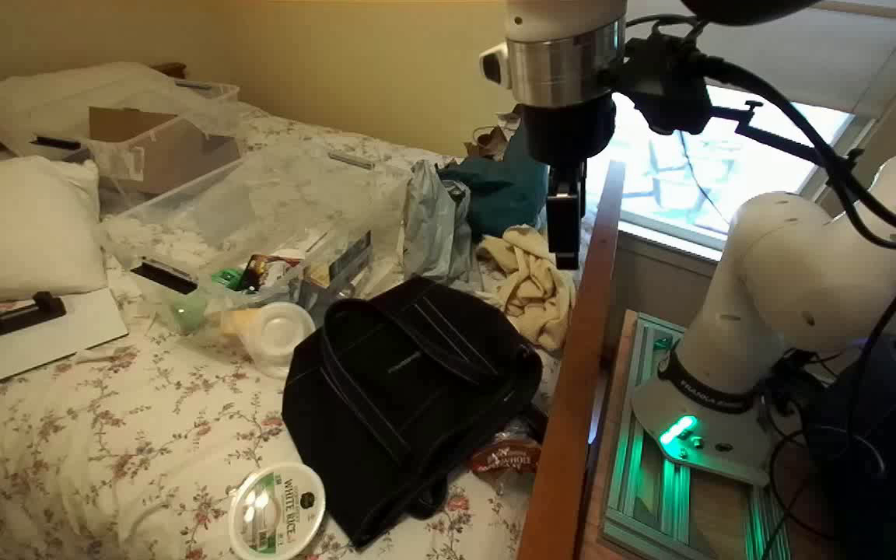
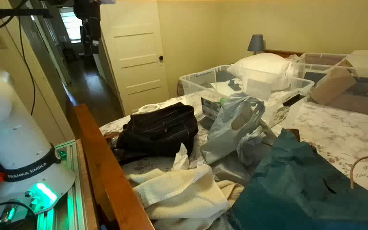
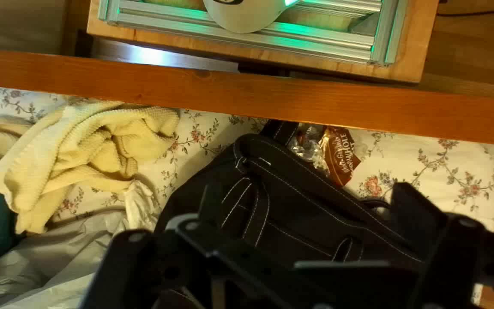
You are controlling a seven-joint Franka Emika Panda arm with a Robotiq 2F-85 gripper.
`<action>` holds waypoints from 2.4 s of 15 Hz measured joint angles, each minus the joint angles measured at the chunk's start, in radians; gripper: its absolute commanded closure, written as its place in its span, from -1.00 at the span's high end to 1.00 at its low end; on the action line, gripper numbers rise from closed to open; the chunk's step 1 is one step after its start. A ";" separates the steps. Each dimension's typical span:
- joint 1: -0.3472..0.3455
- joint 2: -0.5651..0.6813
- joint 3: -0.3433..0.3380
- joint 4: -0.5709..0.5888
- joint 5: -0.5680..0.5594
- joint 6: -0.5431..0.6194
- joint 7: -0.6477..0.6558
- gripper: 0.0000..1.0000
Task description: Put the white bowl in the storage box
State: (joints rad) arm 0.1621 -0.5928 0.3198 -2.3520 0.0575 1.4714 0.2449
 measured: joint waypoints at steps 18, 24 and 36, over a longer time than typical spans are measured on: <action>0.040 0.097 0.012 0.055 -0.014 0.220 -0.092 1.00; 0.083 0.329 0.001 0.148 -0.011 0.455 -0.301 1.00; 0.108 0.512 -0.034 0.259 0.054 0.453 -0.590 1.00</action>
State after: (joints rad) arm 0.2701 -0.0808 0.2862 -2.0931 0.1114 1.9245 -0.3448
